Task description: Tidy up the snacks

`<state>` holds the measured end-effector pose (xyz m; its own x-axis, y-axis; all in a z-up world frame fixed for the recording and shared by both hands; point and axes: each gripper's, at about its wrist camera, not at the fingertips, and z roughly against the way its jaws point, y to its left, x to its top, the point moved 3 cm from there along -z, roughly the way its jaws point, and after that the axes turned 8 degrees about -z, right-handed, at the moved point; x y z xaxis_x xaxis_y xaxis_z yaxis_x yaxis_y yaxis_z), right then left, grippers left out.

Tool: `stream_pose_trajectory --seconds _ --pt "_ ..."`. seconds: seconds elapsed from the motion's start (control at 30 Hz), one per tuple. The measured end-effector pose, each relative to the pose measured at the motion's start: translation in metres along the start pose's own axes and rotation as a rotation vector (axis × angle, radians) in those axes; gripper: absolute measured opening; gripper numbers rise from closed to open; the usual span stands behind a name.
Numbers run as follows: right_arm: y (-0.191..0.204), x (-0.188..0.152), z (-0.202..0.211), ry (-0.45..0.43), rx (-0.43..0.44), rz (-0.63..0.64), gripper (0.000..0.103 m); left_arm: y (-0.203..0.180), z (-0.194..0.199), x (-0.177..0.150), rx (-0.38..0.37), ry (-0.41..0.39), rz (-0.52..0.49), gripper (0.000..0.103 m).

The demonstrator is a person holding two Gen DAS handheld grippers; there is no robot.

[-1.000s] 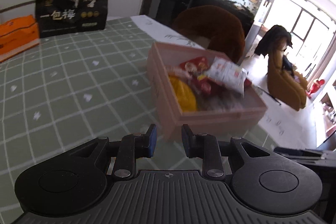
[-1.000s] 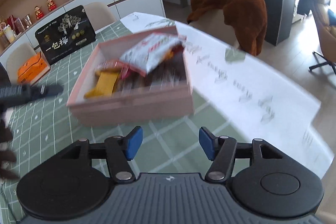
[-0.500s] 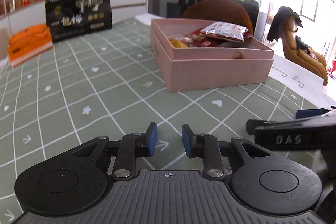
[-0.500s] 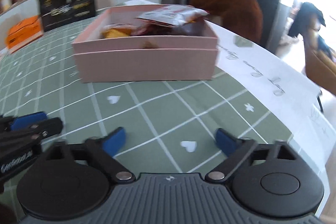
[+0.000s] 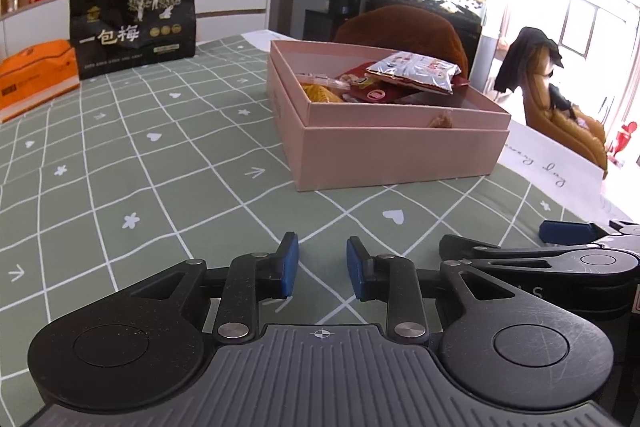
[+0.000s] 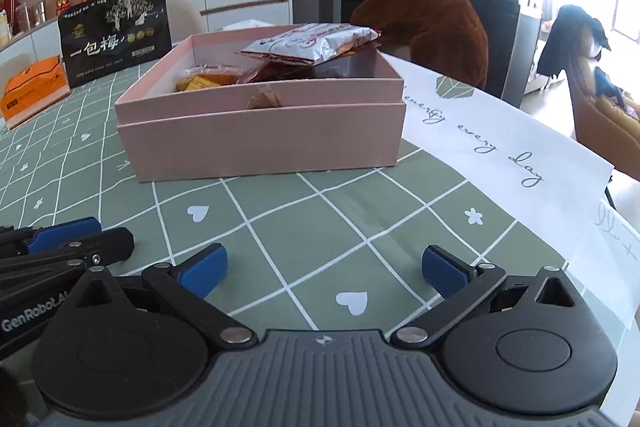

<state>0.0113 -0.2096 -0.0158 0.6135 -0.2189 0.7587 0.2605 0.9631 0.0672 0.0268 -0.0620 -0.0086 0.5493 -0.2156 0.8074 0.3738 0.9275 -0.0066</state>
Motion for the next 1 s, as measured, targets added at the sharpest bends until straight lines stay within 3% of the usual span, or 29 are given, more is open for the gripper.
stream_pose_trajectory --seconds 1.0 --pt "-0.0023 0.0018 -0.0019 0.001 0.014 0.001 0.103 -0.0078 -0.0014 0.001 0.048 0.016 -0.058 0.028"
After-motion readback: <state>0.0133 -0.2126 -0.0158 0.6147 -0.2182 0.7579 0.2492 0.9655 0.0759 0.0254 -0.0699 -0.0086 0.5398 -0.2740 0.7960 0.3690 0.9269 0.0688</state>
